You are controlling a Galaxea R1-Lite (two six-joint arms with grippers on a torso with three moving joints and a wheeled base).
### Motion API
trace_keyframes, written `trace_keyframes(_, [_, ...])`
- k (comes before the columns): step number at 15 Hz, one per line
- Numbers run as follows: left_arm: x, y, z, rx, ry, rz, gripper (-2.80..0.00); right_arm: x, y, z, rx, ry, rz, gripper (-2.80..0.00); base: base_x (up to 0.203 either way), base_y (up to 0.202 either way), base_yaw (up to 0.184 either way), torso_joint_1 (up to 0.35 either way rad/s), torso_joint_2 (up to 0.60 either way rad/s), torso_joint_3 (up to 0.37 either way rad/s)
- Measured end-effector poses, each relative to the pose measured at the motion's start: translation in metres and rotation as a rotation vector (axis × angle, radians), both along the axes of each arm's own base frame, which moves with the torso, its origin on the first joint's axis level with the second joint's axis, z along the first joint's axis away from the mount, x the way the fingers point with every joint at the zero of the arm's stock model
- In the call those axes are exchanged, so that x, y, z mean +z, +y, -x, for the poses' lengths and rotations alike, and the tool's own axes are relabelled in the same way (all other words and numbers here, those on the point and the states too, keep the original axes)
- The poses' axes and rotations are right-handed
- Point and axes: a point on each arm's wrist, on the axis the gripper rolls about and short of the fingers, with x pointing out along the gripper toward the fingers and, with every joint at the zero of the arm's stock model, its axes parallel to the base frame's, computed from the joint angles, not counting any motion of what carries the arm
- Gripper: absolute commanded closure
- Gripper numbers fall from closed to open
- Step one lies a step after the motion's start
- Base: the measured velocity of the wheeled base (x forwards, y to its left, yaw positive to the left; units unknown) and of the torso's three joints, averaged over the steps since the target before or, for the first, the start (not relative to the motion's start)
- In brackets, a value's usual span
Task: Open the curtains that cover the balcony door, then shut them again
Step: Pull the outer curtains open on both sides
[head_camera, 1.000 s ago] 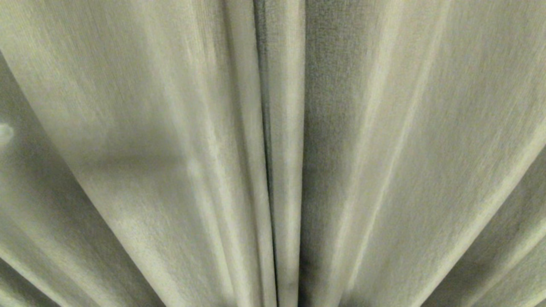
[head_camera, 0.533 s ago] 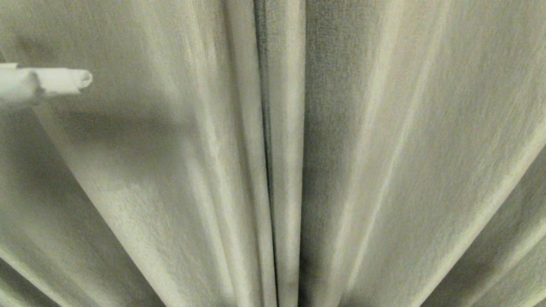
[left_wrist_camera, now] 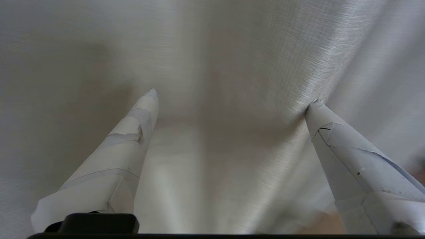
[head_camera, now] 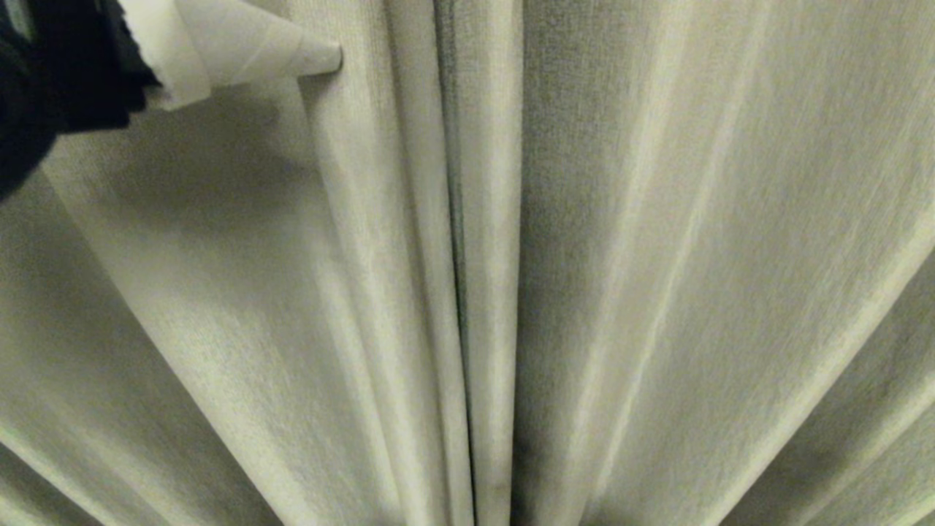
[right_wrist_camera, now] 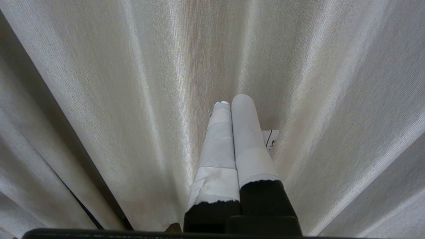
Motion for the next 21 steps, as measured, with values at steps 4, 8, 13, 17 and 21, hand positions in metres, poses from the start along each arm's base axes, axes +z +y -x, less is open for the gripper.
trace_keyframes(4, [0.005,-0.013,0.005,0.16,-0.036,-0.038,-2.8,0.0,0.0,0.0,0.0,0.0,0.0,0.0,0.0,0.0,0.0,0.0,0.0,0.0])
trace_keyframes(8, [0.018,-0.022,0.024,0.063,-0.058,0.005,-2.8,0.0,0.0,0.0,0.0,0.0,-0.001,0.0,0.0,0.0,0.0,0.0,0.0,0.0])
trace_keyframes(13, [0.023,-0.035,0.033,0.041,-0.064,0.018,-2.8,0.0,0.0,0.0,0.0,0.0,0.0,0.0,0.0,0.0,0.0,0.0,0.0,0.0])
trace_keyframes(17, [0.017,-0.047,0.014,0.106,-0.05,-0.02,-2.8,0.0,0.0,0.0,0.0,0.0,0.0,0.0,0.0,0.0,0.0,0.0,0.0,0.0])
trace_keyframes(21, [0.018,-0.059,-0.013,0.19,-0.049,-0.021,-2.8,0.0,0.0,0.0,0.0,0.0,0.0,0.0,0.0,0.0,0.0,0.0,0.0,0.0])
